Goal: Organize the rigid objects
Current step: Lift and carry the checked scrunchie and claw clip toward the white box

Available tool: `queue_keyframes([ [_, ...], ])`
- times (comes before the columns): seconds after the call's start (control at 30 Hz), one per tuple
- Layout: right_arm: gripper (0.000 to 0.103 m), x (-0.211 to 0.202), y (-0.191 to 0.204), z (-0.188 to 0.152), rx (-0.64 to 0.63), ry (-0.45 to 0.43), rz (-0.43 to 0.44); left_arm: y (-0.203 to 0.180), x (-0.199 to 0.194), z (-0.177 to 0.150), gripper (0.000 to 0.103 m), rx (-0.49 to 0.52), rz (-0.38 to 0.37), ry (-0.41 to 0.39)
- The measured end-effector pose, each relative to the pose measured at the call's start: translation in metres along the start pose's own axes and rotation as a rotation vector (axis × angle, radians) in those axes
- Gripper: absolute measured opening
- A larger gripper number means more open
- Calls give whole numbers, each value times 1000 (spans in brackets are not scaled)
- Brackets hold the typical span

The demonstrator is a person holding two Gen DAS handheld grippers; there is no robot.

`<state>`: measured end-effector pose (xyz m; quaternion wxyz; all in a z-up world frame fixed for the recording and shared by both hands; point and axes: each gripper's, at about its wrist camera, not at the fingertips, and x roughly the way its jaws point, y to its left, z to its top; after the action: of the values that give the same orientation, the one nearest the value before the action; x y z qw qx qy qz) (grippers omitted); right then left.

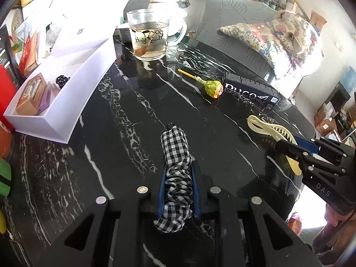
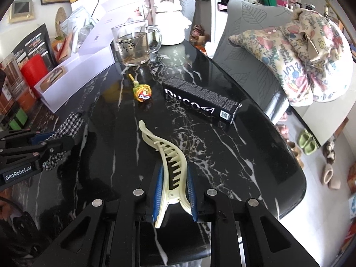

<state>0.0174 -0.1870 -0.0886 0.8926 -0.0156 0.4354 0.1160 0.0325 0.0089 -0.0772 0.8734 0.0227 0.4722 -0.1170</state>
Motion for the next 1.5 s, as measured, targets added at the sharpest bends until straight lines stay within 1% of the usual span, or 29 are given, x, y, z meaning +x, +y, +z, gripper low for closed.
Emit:
queue_keyframes([
  [0.13, 20, -5, 8, 0, -14, -8, 11, 3, -9, -4, 20, -13, 3, -19],
  [0.33, 21, -10, 24, 1, -49, -10, 53, 12, -23, -8, 20, -41, 18, -49],
  [0.53, 21, -13, 44, 2, -99, -18, 90, 23, -36, -14, 20, -77, 54, -77],
  [1.0, 21, -12, 98, 13, -228, -32, 209, 53, -61, -25, 20, -160, 129, -118],
  [1.2, 21, -10, 116, 22, -264, -32, 242, 68, -69, -25, 20, -188, 150, -130],
  [1.27, 21, -9, 119, 25, -268, -35, 248, 72, -72, -23, 20, -195, 146, -134],
  [1.33, 21, -9, 123, 30, -275, -38, 255, 77, -76, -20, 20, -201, 144, -145],
  [1.5, 21, -14, 132, 43, -294, -58, 259, 84, -85, -9, 20, -197, 177, -184],
])
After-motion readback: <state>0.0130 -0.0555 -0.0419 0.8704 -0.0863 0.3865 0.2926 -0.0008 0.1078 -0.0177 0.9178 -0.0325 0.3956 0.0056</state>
